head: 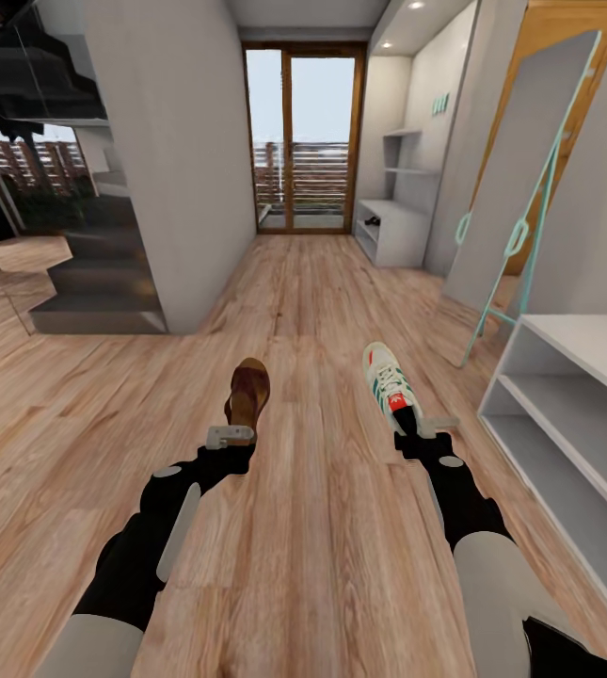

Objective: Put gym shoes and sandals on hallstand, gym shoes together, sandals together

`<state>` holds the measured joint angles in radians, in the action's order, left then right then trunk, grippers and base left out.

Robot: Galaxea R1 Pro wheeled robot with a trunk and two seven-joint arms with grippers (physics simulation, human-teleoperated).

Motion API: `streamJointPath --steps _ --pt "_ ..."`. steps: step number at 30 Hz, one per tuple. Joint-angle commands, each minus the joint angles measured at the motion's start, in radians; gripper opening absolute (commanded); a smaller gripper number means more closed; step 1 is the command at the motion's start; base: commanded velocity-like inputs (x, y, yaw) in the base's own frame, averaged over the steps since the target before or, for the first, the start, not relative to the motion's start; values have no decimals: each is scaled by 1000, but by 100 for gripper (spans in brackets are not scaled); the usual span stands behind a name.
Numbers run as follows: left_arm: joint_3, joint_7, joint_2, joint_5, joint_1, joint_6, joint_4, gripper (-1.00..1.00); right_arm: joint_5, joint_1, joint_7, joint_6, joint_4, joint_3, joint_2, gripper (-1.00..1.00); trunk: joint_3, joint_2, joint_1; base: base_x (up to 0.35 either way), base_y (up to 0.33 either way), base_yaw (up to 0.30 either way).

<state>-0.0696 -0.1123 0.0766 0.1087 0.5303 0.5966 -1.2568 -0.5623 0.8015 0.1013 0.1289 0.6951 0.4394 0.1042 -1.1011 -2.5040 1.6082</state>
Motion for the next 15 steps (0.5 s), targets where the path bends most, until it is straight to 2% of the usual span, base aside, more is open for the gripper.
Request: streamJointPath --steps 1,15 --pt "1 2 0 11 0 6 -1 -100 -10 1 10 3 3 7 2 -100 -1 0 0 346 0 0" --pt "0 2 0 11 0 6 0 -100 -10 1 9 3 3 7 2 -100 -1 0 0 346 0 0"
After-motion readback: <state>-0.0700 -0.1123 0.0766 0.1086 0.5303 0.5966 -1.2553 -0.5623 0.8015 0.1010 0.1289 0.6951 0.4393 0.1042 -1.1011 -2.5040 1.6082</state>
